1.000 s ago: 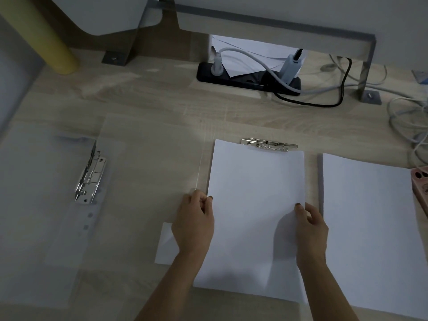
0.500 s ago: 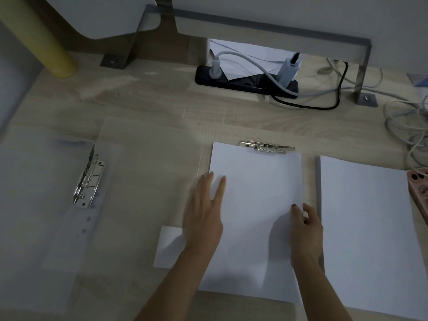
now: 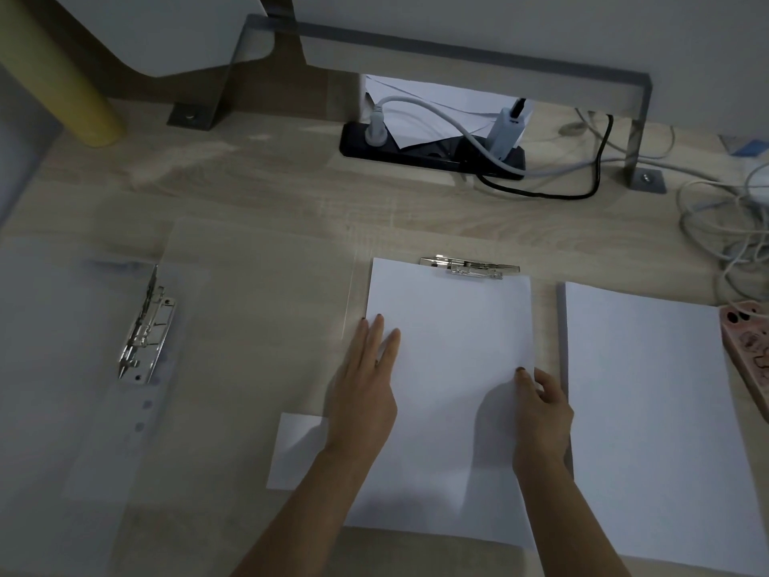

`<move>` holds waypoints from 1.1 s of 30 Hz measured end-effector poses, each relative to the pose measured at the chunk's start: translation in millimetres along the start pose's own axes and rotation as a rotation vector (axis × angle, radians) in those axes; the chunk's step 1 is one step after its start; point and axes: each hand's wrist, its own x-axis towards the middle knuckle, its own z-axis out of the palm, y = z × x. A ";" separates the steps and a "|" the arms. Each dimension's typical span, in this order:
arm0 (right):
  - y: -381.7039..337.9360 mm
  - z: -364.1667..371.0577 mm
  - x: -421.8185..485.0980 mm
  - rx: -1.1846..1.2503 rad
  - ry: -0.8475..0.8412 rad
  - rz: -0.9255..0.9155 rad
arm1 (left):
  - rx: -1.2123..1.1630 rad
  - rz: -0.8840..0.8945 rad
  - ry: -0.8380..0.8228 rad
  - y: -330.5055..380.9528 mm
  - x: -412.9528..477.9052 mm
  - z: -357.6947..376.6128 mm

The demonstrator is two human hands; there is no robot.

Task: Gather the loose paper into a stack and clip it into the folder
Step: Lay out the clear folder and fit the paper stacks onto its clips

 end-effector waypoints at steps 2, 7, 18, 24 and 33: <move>-0.2 0.3 0.5 0.001 -0.003 -0.005 | 0.006 0.013 0.008 0.0 0.2 0.7; 1.8 0.9 3.2 -0.013 -0.005 -0.023 | 0.061 -0.003 0.018 3.7 -1.6 3.4; -60.1 8.6 20.2 -0.037 -0.076 -0.300 | 0.087 0.000 -0.021 3.1 -7.2 11.7; -108.0 44.0 40.4 0.198 -0.319 -0.142 | 0.070 0.005 -0.024 2.8 -7.5 9.6; -96.7 74.5 19.4 -0.269 -0.372 -0.755 | 0.009 -0.003 -0.042 2.1 -6.4 7.7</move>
